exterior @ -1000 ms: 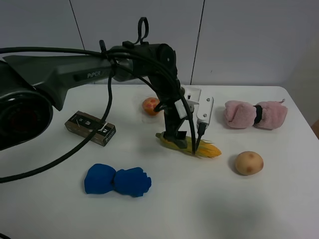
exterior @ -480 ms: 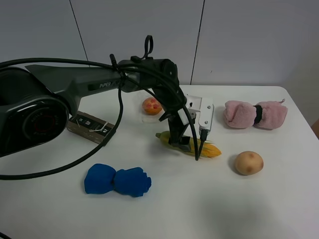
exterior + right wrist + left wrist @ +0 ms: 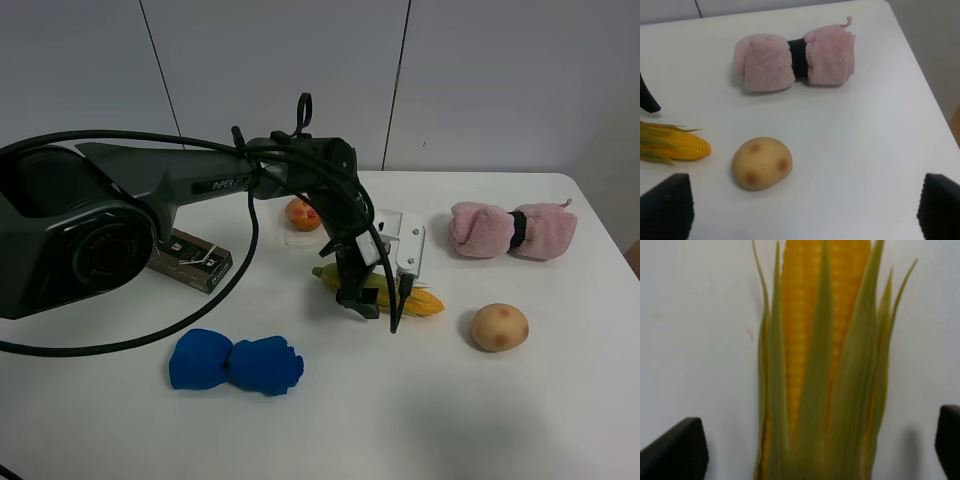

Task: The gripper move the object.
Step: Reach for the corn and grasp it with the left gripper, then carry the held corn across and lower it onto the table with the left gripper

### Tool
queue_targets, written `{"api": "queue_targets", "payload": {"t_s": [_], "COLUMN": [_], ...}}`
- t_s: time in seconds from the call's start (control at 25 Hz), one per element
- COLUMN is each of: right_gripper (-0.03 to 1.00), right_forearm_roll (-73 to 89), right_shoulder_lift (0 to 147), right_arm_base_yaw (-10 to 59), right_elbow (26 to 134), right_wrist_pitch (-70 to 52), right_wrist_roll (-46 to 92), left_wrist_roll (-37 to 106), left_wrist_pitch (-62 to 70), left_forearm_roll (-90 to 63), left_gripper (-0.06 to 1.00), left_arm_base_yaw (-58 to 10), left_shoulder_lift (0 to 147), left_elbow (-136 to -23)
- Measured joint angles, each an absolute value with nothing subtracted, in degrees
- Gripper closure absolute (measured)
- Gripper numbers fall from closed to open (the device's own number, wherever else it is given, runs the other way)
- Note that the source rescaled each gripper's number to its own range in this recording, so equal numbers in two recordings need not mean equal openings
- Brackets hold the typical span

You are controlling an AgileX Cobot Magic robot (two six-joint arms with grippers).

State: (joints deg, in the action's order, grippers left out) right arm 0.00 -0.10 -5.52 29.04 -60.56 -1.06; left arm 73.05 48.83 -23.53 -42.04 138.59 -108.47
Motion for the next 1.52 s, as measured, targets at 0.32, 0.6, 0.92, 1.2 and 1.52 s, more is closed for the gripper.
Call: {"api": "queue_targets", "payload": {"t_s": [0.32,0.6,0.92,1.2,1.52], "right_gripper": [-0.03,-0.03,-0.03,-0.03,-0.03], "right_forearm_roll": [0.0,0.0,0.0,0.0,0.0], "right_shoulder_lift": [-0.1,-0.1,-0.1,-0.1,-0.1], "right_arm_base_yaw": [-5.52,-5.52,-5.52,-5.52,-5.52], "right_elbow": [29.04,29.04,29.04,29.04,29.04], "right_wrist_pitch": [-60.56,-60.56,-60.56,-60.56,-60.56], "right_wrist_roll": [-1.06,-1.06,-1.06,-1.06,-1.06], "left_wrist_roll": [73.44,73.44,73.77,73.84,72.02], "left_wrist_pitch": [48.75,48.83,48.6,48.16,47.88], "left_forearm_roll": [-23.53,-23.59,-23.93,-23.98,-23.92], "left_gripper": [0.12,0.12,0.15,0.84,0.94], "left_arm_base_yaw": [-42.04,-42.04,-42.04,-42.04,-42.04], "left_shoulder_lift": [139.7,140.26,140.57,140.67,139.31], "left_elbow": [-108.47,-108.47,-108.47,-108.47,-108.52]}}
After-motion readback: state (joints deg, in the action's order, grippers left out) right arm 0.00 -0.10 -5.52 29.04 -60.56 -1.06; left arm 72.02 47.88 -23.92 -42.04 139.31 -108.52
